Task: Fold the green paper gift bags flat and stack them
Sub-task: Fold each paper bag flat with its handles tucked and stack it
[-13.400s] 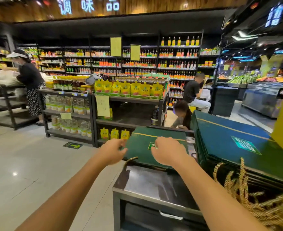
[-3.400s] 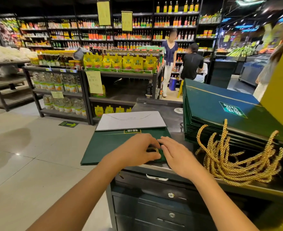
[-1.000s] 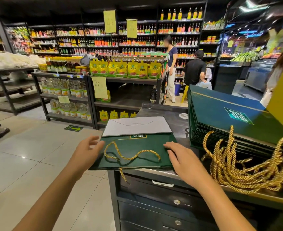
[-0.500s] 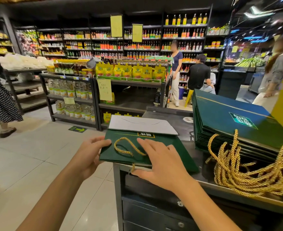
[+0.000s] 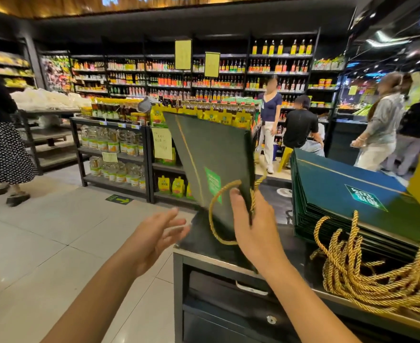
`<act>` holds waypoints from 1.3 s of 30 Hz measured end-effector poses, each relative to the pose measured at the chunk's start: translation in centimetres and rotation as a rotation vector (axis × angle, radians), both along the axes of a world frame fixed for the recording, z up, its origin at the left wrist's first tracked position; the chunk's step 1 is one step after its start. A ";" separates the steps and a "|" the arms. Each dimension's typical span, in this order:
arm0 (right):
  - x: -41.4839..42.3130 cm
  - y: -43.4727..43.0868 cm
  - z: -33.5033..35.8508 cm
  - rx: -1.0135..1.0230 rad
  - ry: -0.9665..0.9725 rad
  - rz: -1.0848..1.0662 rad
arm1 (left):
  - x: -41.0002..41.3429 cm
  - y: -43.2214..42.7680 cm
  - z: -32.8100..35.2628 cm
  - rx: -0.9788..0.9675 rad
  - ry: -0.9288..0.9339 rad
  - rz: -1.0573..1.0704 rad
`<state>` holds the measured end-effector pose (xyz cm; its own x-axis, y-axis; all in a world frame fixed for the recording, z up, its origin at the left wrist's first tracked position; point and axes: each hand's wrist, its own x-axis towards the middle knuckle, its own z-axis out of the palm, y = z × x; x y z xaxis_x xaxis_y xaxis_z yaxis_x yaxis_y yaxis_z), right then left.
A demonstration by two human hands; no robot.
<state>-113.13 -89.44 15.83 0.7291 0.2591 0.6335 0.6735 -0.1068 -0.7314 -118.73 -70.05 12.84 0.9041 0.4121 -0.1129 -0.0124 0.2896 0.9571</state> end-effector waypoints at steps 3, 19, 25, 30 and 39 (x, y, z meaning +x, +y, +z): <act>-0.7 0.9 0.6 0.286 0.360 0.122 | 0.3 -0.7 -1.5 -0.071 0.022 0.009; -0.1 -0.7 -4.5 0.023 0.741 0.257 | -0.2 2.4 -3.3 -0.003 -0.025 0.152; 0.5 -4.8 -4.9 -0.414 0.796 0.319 | 1.7 3.4 -4.5 0.212 0.100 0.189; 2.8 -6.8 -4.9 -0.531 0.185 -0.015 | 2.7 3.7 -4.7 0.493 0.151 0.250; 6.9 -6.1 -7.4 -0.803 -0.107 -0.130 | 4.4 4.5 -4.9 1.053 0.229 0.293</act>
<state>-106.25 -95.58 8.41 0.7308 0.5807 0.3588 0.6814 -0.6525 -0.3317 -114.35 -65.55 7.99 0.7589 0.5940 0.2669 0.2606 -0.6526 0.7115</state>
